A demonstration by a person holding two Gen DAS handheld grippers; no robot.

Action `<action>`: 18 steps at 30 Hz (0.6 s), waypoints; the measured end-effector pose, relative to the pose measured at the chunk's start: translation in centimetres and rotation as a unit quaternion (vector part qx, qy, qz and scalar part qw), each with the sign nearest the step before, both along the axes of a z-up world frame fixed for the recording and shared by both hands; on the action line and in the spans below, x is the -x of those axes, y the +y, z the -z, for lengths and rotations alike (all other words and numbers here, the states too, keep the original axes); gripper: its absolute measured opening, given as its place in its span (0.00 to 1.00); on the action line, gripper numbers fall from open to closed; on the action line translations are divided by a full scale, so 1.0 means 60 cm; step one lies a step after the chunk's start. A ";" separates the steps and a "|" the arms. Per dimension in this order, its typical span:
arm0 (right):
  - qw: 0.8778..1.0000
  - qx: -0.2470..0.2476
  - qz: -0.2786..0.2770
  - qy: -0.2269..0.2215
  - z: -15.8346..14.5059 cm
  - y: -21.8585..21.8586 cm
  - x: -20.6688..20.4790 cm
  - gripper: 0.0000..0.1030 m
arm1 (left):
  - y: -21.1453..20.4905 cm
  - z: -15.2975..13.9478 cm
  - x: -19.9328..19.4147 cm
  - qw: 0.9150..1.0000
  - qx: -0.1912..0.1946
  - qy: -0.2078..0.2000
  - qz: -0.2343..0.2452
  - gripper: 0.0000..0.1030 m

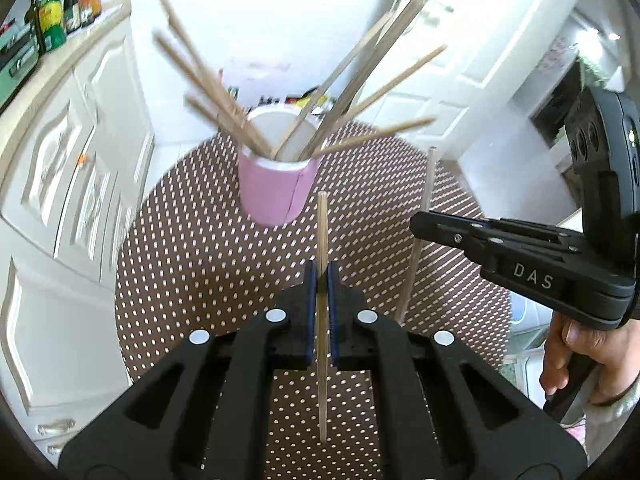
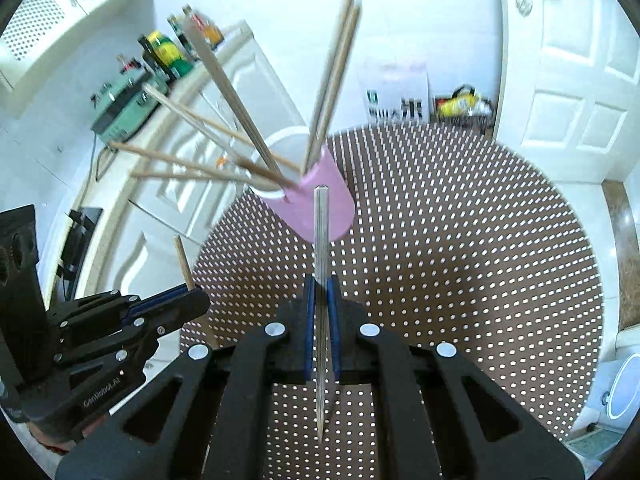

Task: Organize utensils
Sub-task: 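Lift the left gripper's stick toward the cup while the right gripper raises its stick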

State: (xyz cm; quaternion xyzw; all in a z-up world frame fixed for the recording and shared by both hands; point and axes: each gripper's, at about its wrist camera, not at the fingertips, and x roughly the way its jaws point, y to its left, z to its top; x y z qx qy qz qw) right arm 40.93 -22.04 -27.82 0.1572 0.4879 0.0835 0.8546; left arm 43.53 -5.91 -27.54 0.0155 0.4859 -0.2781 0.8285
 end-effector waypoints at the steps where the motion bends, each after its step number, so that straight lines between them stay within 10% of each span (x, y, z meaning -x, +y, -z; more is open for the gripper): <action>1: 1.000 0.001 0.001 -0.006 -0.008 0.002 0.004 0.05 | 0.001 -0.010 0.003 1.000 0.004 -0.007 0.003 0.05; 18: 0.995 0.040 0.000 -0.095 -0.129 -0.016 0.055 0.05 | 0.008 -0.126 0.024 0.995 0.048 -0.090 0.023 0.05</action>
